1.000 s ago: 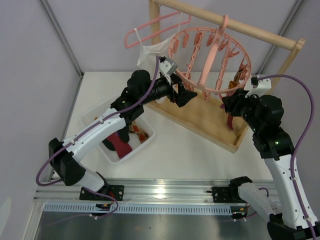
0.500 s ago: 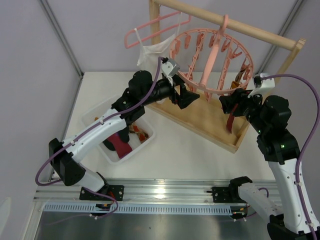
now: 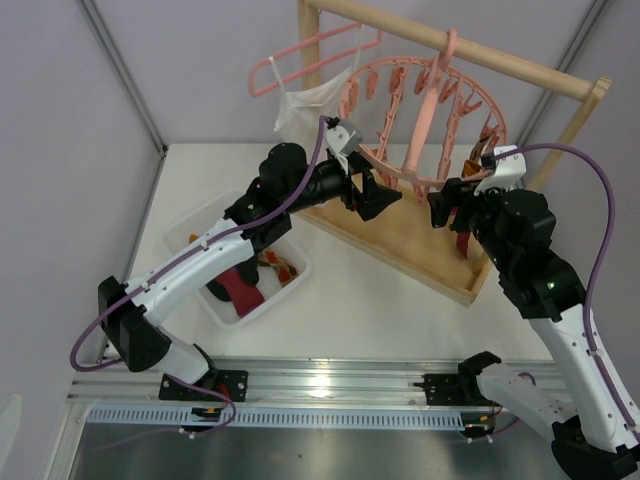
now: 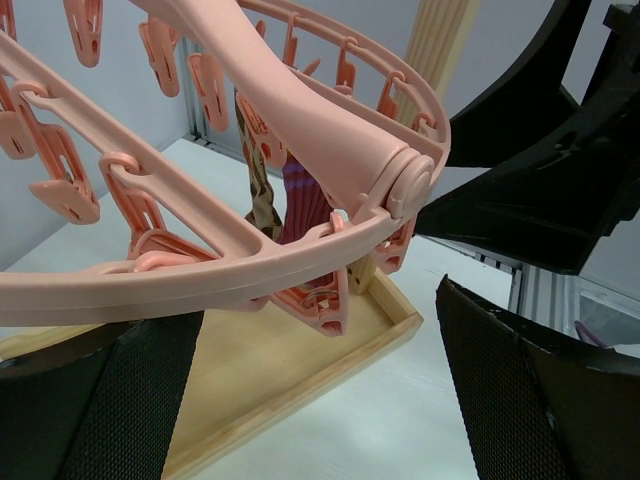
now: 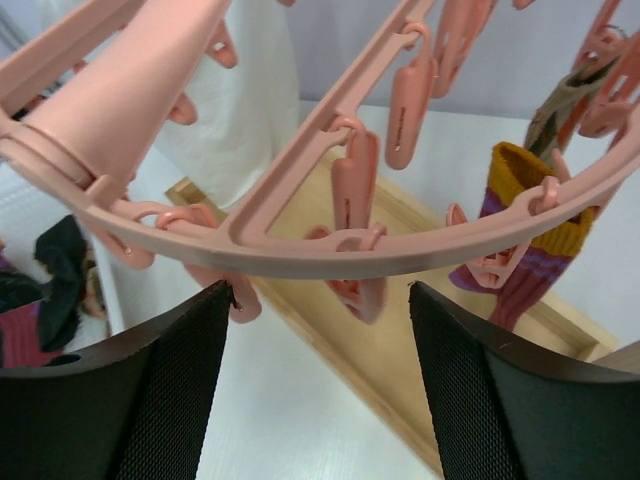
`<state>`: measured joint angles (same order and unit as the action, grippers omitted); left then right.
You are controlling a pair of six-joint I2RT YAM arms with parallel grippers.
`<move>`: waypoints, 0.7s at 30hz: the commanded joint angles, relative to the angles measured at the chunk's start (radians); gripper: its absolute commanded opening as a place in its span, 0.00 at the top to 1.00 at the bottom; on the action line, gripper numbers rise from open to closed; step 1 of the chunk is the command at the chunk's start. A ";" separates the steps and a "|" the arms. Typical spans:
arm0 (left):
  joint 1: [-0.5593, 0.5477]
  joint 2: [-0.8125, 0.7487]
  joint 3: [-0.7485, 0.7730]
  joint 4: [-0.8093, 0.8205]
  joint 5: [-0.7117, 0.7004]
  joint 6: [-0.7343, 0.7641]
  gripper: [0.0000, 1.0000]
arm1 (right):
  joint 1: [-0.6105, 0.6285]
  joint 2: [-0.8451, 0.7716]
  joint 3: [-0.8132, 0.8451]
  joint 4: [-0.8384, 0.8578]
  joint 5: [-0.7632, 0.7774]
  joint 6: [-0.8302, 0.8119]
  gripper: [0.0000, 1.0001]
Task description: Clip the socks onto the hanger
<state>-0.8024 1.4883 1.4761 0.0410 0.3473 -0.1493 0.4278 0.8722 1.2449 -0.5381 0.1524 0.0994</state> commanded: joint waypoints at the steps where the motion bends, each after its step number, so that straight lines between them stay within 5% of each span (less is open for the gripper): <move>1: -0.014 -0.042 0.047 0.031 0.012 -0.001 0.00 | 0.019 -0.007 -0.013 0.069 0.145 -0.027 0.27; 7: -0.018 -0.043 0.047 0.036 0.007 0.002 0.00 | 0.019 0.008 -0.030 0.093 0.161 -0.036 0.34; 21: -0.037 -0.060 0.041 0.039 -0.013 0.008 0.01 | 0.020 0.028 -0.055 0.161 0.176 -0.037 0.34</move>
<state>-0.8223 1.4712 1.4761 0.0406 0.3420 -0.1490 0.4442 0.8997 1.1912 -0.4580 0.2920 0.0723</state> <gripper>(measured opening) 0.994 0.657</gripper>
